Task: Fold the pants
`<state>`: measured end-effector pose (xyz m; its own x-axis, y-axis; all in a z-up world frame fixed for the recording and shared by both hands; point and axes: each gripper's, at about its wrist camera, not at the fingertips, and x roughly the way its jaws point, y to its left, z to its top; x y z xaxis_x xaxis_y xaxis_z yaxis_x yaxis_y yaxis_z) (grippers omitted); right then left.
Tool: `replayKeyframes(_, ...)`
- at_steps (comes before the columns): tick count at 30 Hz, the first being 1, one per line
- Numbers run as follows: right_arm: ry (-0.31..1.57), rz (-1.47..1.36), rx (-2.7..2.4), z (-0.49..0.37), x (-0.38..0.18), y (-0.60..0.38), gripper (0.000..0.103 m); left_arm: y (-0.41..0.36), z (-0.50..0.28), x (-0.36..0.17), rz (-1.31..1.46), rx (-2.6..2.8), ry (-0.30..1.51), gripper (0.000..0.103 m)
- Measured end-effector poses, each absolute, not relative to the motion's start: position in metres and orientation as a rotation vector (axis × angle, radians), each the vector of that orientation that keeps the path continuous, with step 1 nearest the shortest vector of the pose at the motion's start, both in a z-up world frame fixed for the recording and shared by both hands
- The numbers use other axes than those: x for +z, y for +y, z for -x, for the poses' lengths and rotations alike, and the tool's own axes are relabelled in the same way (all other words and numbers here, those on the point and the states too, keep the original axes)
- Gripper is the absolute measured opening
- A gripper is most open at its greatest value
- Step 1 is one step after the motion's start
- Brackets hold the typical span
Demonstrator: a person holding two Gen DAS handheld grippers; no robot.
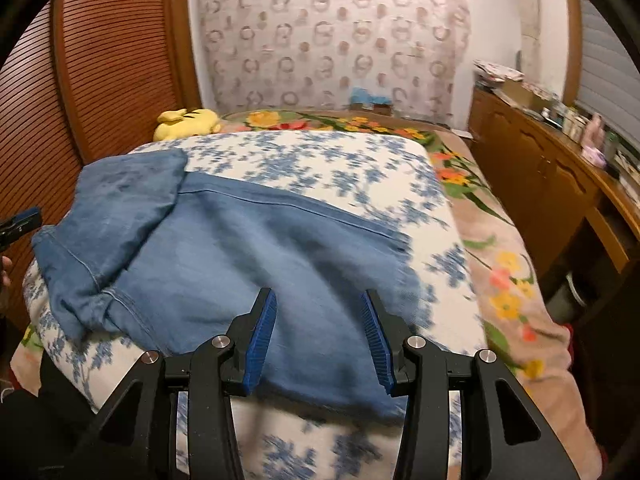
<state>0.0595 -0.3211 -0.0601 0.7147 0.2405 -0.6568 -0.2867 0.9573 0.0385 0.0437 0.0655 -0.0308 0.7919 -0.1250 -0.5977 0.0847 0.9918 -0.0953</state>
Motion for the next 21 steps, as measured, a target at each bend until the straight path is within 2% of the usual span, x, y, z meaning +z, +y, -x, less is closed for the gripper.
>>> replayKeyframes(21, 0.813, -0.014, 0.254, -0.066, -0.075, -0.343, 0.048, -0.012, -0.064, -0.05, -0.004, -0.257, 0.722, 0.081)
